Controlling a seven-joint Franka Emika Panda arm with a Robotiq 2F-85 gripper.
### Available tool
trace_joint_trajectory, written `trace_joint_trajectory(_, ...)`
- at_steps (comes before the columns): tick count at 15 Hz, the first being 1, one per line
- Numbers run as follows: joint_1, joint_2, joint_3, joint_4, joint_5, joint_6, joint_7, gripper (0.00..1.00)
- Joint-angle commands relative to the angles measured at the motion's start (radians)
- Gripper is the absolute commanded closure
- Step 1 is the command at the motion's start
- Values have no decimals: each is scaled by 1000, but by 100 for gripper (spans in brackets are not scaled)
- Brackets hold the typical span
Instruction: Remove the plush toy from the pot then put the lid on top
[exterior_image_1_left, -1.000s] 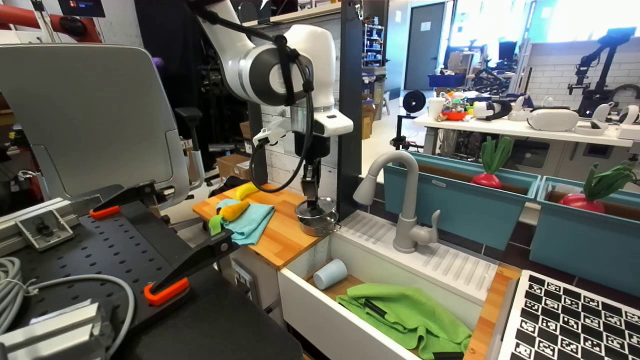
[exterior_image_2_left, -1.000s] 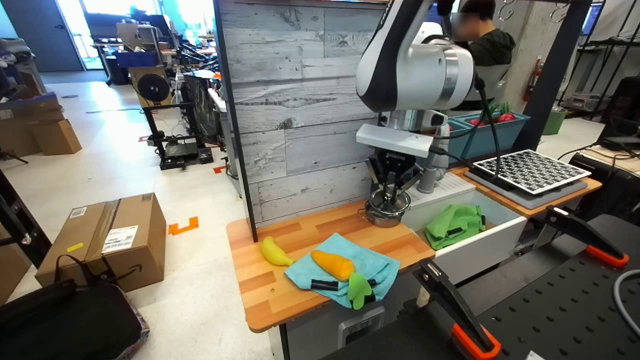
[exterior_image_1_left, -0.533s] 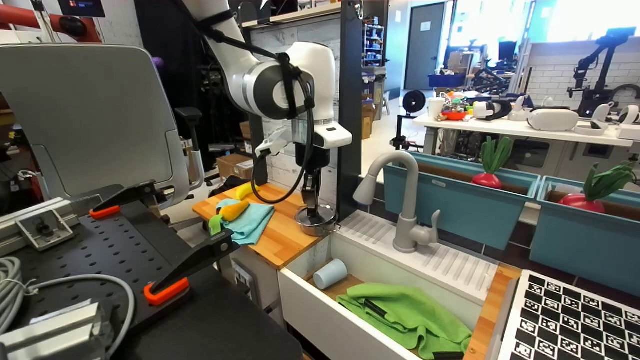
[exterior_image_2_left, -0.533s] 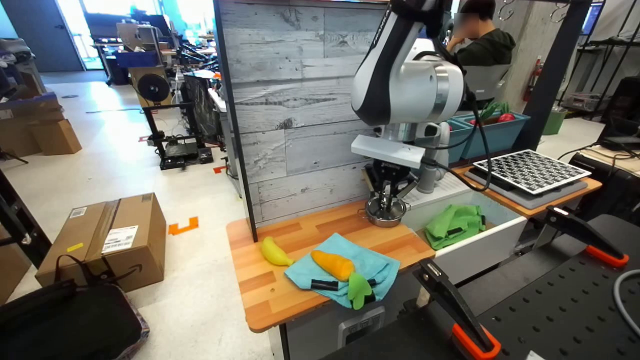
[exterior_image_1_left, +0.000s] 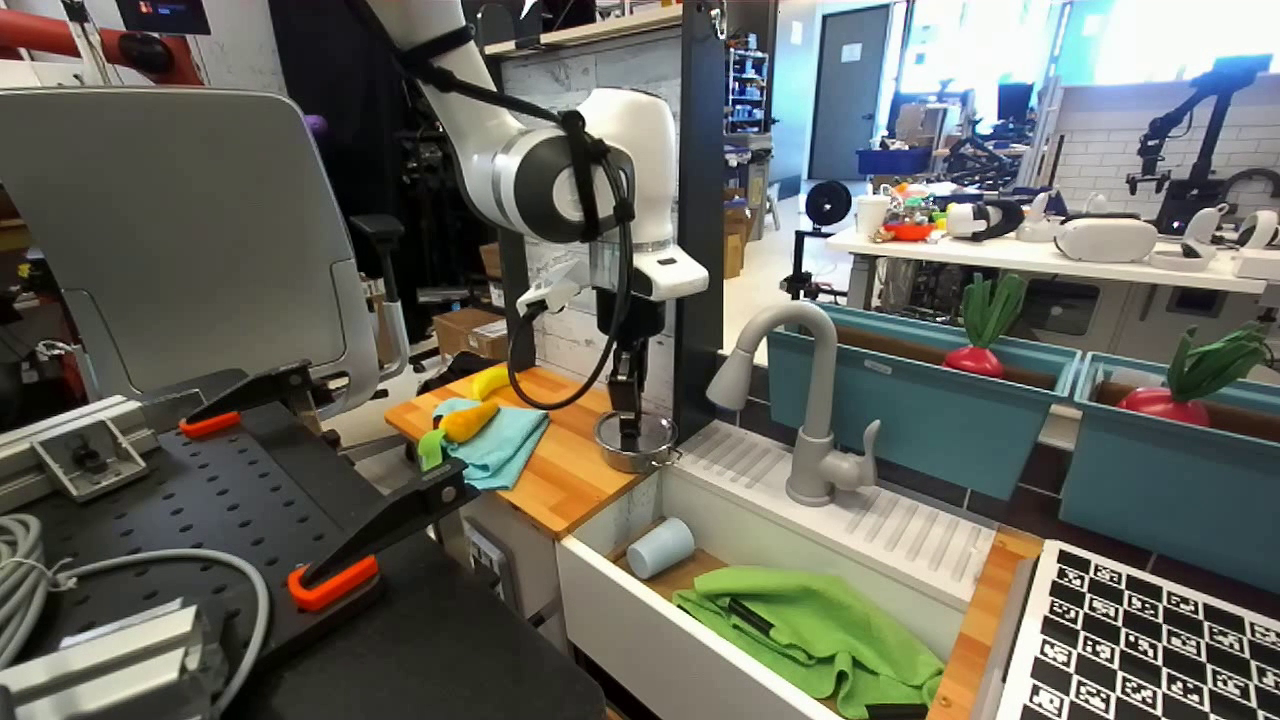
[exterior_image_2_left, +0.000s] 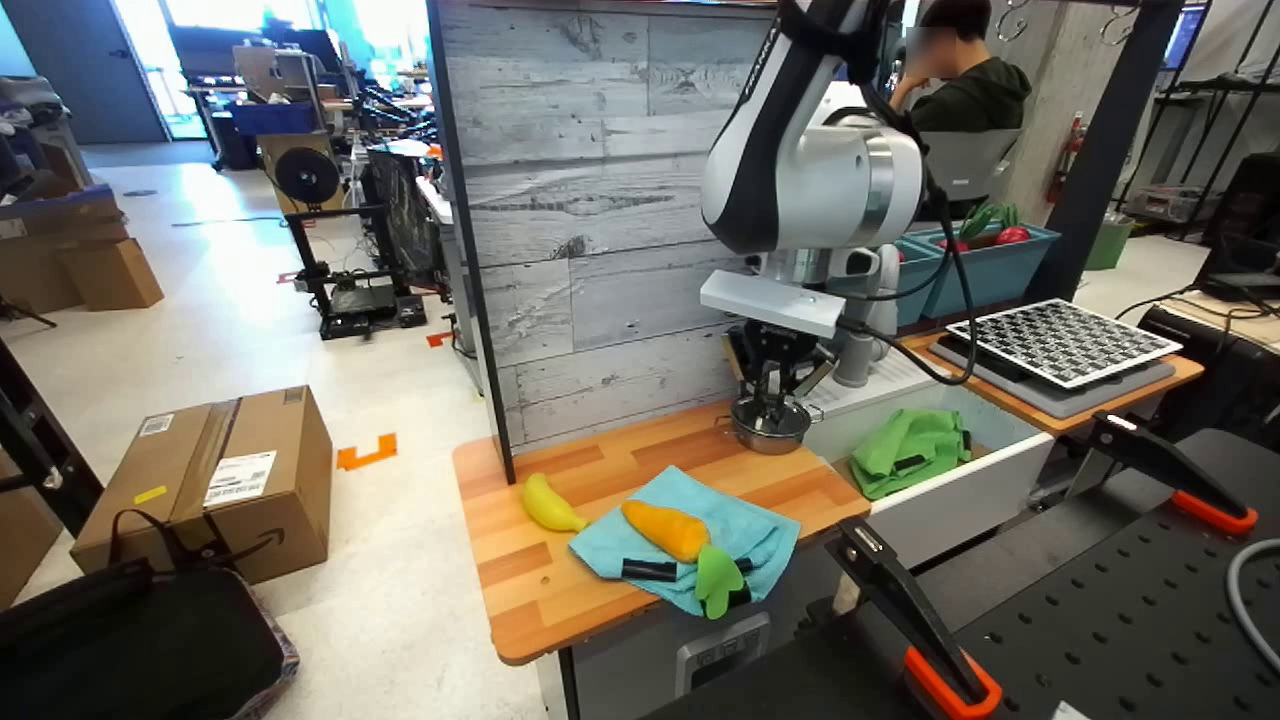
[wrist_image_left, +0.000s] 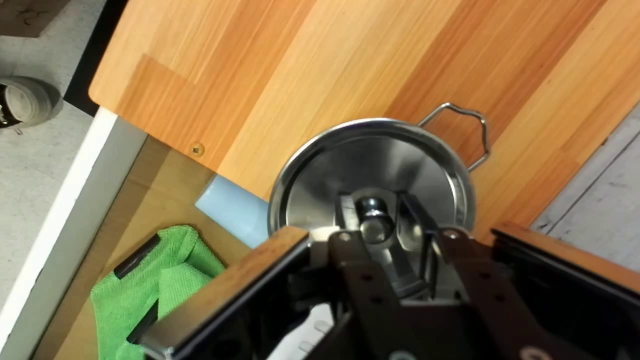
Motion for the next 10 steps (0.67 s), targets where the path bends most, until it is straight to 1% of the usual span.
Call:
trace_joint_trajectory(1, -27, 19, 22, 37, 15, -20, -3, 41)
trace_joint_trajectory(3, -25, 19, 21, 36, 14, -16, 0, 26)
trace_joint_trajectory(4, -26, 15, 22, 30, 14, -11, -3, 17)
trace_joint_trajectory(5, -27, 10, 24, 24, 14, -10, -6, 11)
trace_joint_trajectory(6, -29, -1, 28, 10, 15, -12, -13, 2)
trace_joint_trajectory(7, -25, -16, 28, -8, 10, -19, -18, 0)
trace_joint_trajectory(10, -6, -78, 31, -109, -3, 20, -49, 0)
